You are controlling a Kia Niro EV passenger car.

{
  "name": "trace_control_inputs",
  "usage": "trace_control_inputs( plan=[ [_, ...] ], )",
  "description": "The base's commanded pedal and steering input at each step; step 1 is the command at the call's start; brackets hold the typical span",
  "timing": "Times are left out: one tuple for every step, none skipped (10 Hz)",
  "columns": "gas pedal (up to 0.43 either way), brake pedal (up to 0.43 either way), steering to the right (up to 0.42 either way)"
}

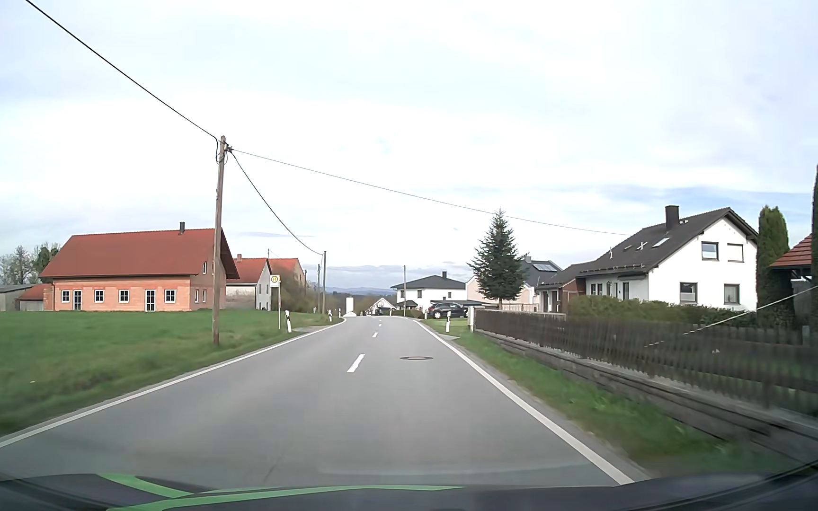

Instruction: Follow the waypoints while adhering to traffic rules and regulations

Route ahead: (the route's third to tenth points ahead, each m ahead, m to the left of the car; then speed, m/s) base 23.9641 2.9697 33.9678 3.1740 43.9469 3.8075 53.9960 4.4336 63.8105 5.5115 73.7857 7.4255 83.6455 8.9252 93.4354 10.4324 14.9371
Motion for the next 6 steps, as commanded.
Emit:
trace_control_inputs(
  plan=[
    [0.0, 0.0, -0.001],
    [0.0, 0.0, -0.001],
    [0.0, 0.0, -0.001],
    [0.0, 0.0, -0.002],
    [0.0, 0.0, -0.001],
    [0.0, 0.0, -0.001]
  ],
)
